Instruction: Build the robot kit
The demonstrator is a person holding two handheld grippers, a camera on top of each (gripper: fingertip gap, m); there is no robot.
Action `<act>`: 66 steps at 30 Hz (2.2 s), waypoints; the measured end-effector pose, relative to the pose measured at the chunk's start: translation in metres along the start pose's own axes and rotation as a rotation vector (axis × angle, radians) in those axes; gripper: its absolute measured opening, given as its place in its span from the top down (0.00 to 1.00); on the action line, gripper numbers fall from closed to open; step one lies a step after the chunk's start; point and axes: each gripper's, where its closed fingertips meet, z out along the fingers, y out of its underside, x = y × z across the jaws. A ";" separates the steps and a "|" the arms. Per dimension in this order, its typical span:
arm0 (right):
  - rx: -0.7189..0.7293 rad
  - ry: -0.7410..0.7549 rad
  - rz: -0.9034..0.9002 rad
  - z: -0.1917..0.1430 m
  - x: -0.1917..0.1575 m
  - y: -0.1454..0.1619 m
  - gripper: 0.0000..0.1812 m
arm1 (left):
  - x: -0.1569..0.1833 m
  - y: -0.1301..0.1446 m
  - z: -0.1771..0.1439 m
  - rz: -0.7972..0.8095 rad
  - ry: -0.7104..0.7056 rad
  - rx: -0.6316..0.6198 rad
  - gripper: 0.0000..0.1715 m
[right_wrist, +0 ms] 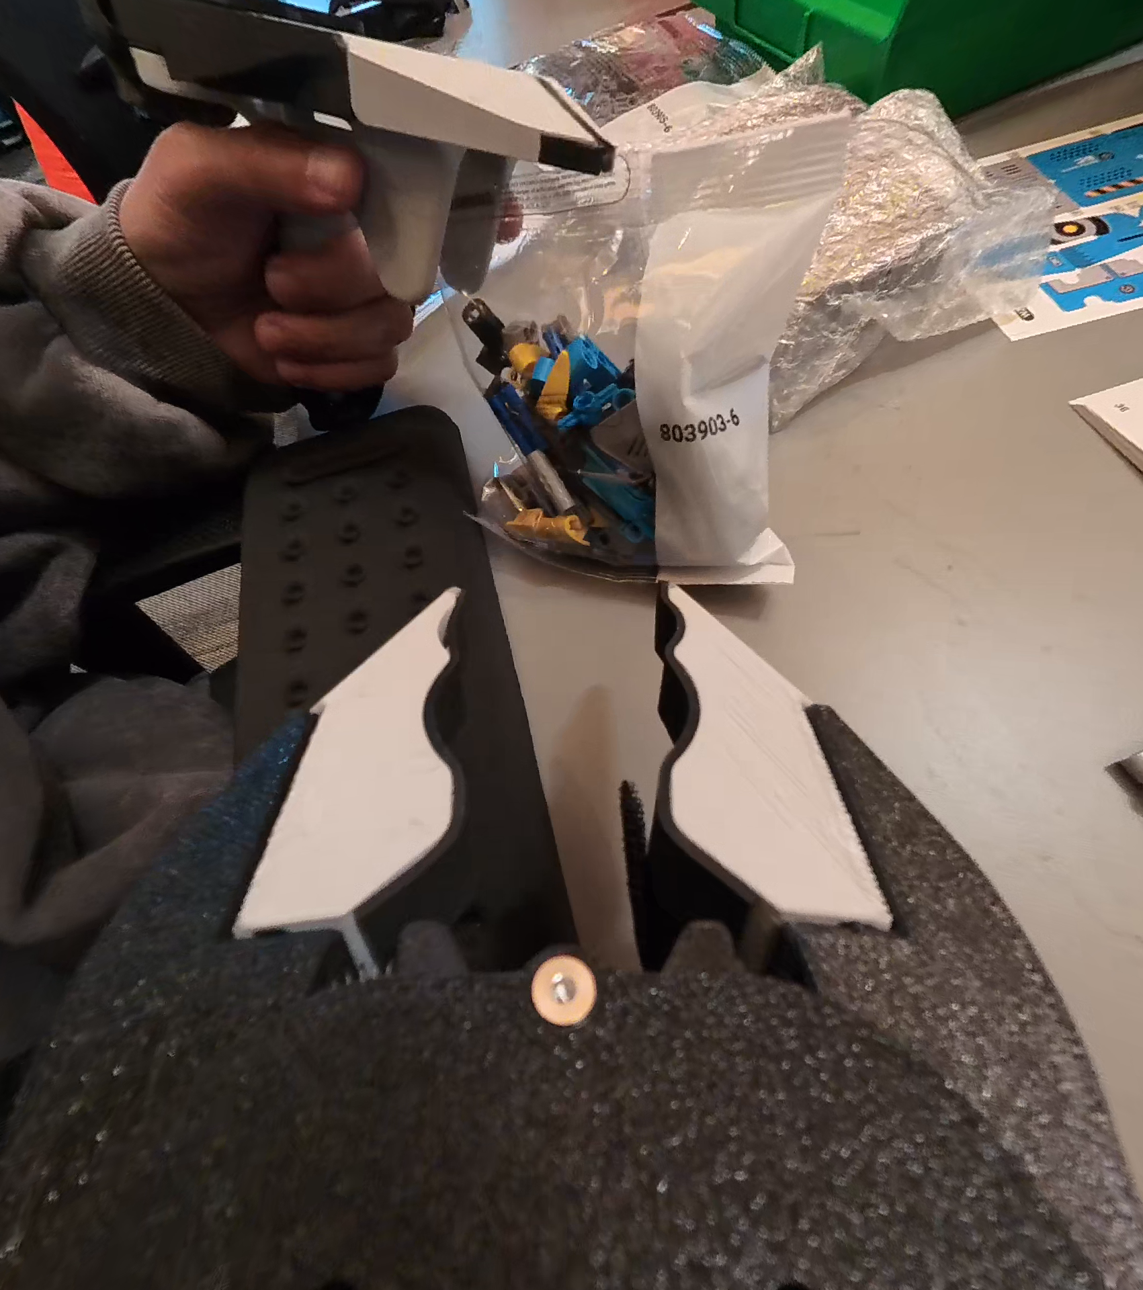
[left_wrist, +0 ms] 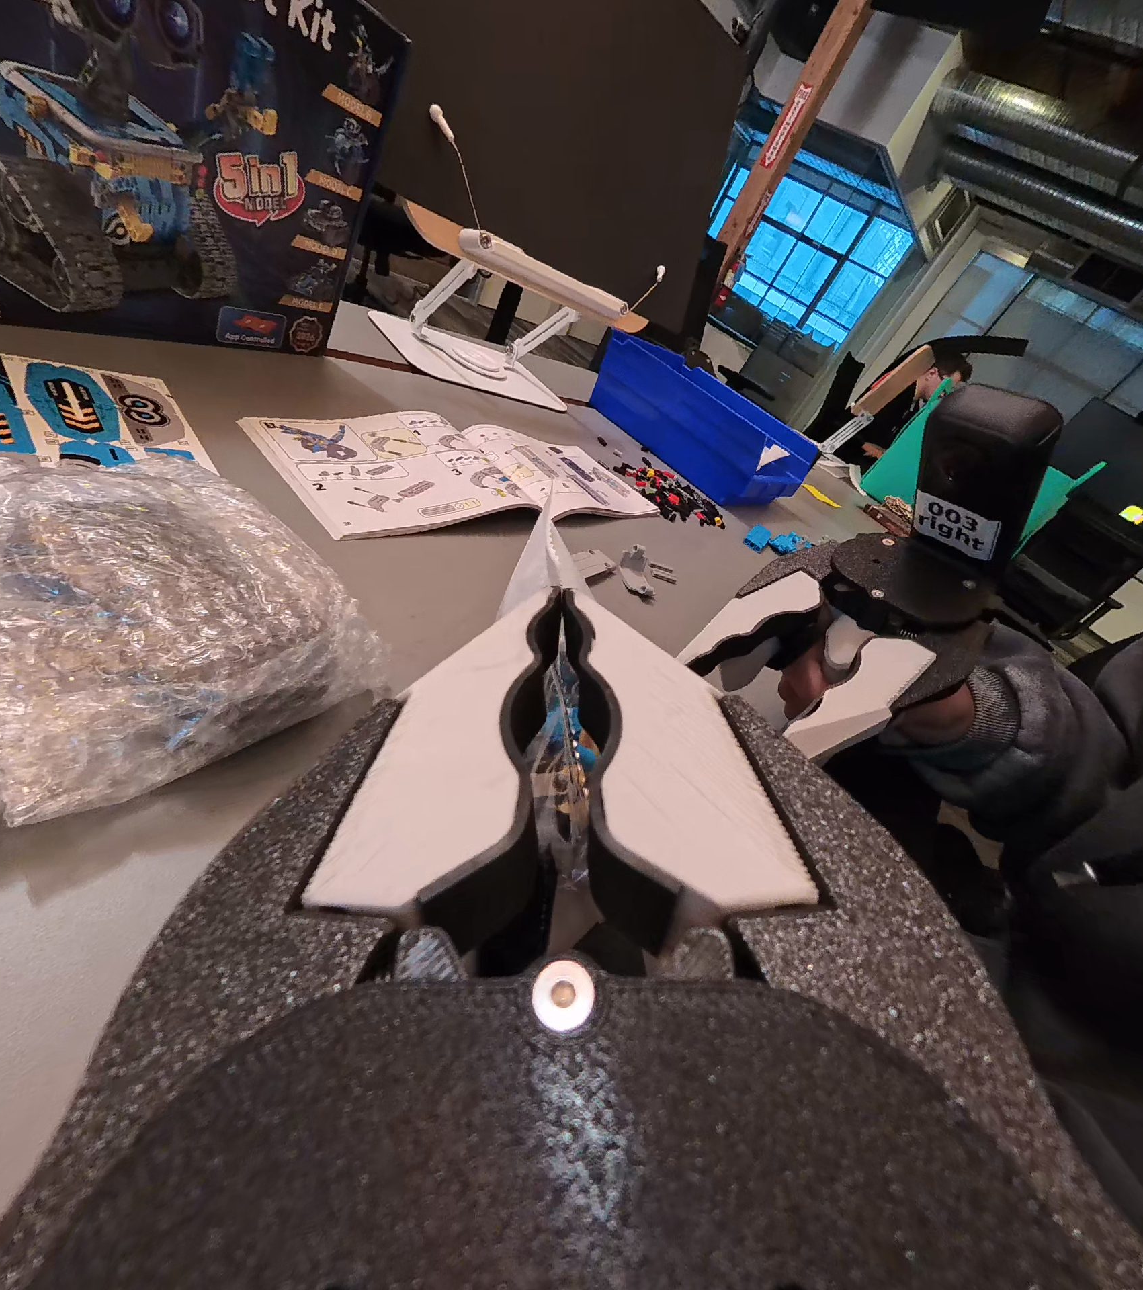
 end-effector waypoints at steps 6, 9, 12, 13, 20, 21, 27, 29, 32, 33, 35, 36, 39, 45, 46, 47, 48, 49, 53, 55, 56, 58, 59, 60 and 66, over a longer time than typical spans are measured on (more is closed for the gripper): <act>0.000 0.012 -0.024 -0.001 -0.001 0.000 0.72 | 0.008 0.001 0.002 0.029 0.021 -0.009 1.00; 0.016 0.011 -0.016 -0.003 -0.001 -0.001 0.72 | 0.015 0.001 0.003 0.066 0.026 -0.012 1.00; 0.015 0.001 0.010 -0.003 0.001 -0.001 0.72 | 0.015 -0.002 -0.002 0.121 -0.020 -0.012 1.00; 0.012 0.000 0.017 -0.002 0.002 0.000 0.73 | 0.016 -0.005 -0.005 0.147 -0.034 -0.010 1.00; 0.052 0.029 0.003 0.003 0.003 -0.011 0.78 | 0.011 -0.047 -0.062 0.114 -0.030 0.161 1.00; 0.062 0.036 0.005 0.004 0.003 -0.013 0.78 | 0.006 -0.052 -0.074 0.103 -0.047 0.184 1.00; 0.114 -0.044 0.045 0.036 -0.022 -0.055 0.77 | -0.016 -0.068 -0.127 0.155 -0.172 0.214 1.00; 0.094 -0.092 -0.017 0.055 -0.034 -0.073 0.77 | -0.025 -0.071 -0.138 0.168 -0.209 0.209 1.00; 0.029 -0.140 -0.175 0.089 -0.041 -0.094 0.77 | -0.050 -0.073 -0.154 0.132 -0.266 0.204 1.00; 0.014 -0.151 -0.214 0.101 -0.041 -0.100 0.77 | -0.062 -0.072 -0.160 0.107 -0.294 0.196 1.00; 0.001 -0.188 -0.250 0.125 -0.043 -0.111 0.77 | -0.083 -0.070 -0.175 0.066 -0.366 0.175 1.00; -0.002 -0.212 -0.247 0.136 -0.046 -0.115 0.77 | -0.094 -0.071 -0.184 0.046 -0.410 0.172 1.00; 0.018 -0.296 -0.193 0.162 -0.056 -0.125 0.77 | -0.124 -0.076 -0.222 -0.018 -0.550 0.192 1.00; -0.068 -0.421 -0.107 0.187 -0.080 -0.098 0.76 | -0.172 -0.063 -0.281 -0.039 -0.852 0.183 1.00; -0.106 -0.407 -0.145 0.190 -0.080 -0.090 0.76 | -0.174 -0.062 -0.283 -0.047 -0.862 0.198 1.00; -0.138 -0.383 -0.188 0.192 -0.079 -0.083 0.75 | -0.174 -0.060 -0.284 -0.062 -0.872 0.209 1.00; -0.169 -0.365 -0.216 0.193 -0.077 -0.077 0.74 | -0.175 -0.058 -0.287 -0.078 -0.889 0.219 0.97; -0.198 -0.363 -0.225 0.194 -0.077 -0.072 0.73 | -0.175 -0.057 -0.290 -0.091 -0.911 0.227 0.91; -0.243 -0.402 -0.184 0.191 -0.079 -0.065 0.72 | -0.156 -0.052 -0.307 -0.110 -0.985 0.230 0.85; -0.237 -0.369 -0.231 0.195 -0.074 -0.063 0.72 | -0.136 -0.044 -0.304 -0.126 -0.965 0.194 0.85; -0.239 -0.353 -0.258 0.198 -0.073 -0.062 0.72 | -0.125 -0.037 -0.299 -0.134 -0.948 0.161 0.85; -0.229 -0.353 -0.288 0.201 -0.077 -0.060 0.73 | -0.103 -0.019 -0.286 -0.142 -0.891 0.079 0.84; -0.221 -0.360 -0.288 0.200 -0.080 -0.060 0.73 | -0.093 -0.009 -0.279 -0.147 -0.859 0.041 0.85; -0.212 -0.367 -0.288 0.199 -0.082 -0.061 0.73 | -0.084 0.002 -0.273 -0.160 -0.825 0.010 0.85; -0.182 -0.408 -0.249 0.193 -0.085 -0.061 0.80 | -0.055 0.068 -0.234 -0.229 -0.677 -0.192 0.81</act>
